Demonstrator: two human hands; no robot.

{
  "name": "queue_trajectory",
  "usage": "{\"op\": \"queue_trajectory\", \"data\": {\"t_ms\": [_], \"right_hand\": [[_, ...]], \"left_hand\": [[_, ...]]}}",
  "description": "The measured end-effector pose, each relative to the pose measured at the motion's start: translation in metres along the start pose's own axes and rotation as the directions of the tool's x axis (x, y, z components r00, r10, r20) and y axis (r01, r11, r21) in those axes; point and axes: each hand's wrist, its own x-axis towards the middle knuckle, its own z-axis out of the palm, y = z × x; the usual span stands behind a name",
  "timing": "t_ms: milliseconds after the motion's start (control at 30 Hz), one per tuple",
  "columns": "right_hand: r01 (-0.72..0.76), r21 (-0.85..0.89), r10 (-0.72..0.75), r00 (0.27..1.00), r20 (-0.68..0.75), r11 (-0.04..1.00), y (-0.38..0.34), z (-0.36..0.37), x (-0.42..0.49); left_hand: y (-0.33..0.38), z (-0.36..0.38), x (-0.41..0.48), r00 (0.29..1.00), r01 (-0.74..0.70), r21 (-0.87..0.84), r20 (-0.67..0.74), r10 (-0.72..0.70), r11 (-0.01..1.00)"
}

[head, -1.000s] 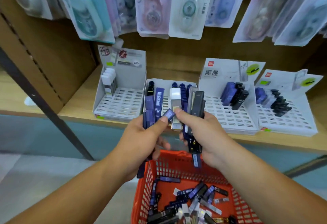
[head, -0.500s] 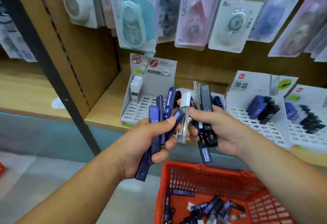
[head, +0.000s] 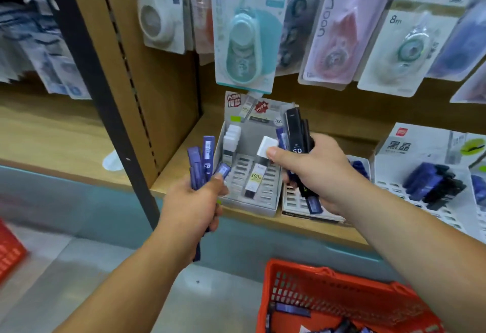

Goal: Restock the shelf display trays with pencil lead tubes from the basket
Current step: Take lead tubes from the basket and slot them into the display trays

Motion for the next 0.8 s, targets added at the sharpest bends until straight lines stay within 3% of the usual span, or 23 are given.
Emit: {"op": "queue_trajectory", "data": {"t_ms": [133,300,567,800], "right_hand": [[0.171,-0.261,-0.184,0.983,-0.027,0.95,-0.01,0.029,0.024],[0.261,-0.435,-0.267,0.963,0.05,0.862,-0.001,0.058,0.054],[0.232,-0.51,-0.201,0.973,0.117,0.829,0.009,0.065,0.071],[0.345,-0.582,-0.325,0.935,0.143,0.736,0.012,0.064,0.07]], "left_hand": [[-0.004,-0.008,0.014,0.991,-0.108,0.165,-0.059,0.119,0.98],[-0.016,-0.006,0.029,0.999,-0.033,0.105,-0.034,0.037,0.994],[-0.022,-0.01,0.046,0.999,-0.009,0.041,-0.039,0.011,0.999],[-0.023,-0.017,0.042,1.0,-0.005,0.044,-0.011,0.005,0.999]]}}
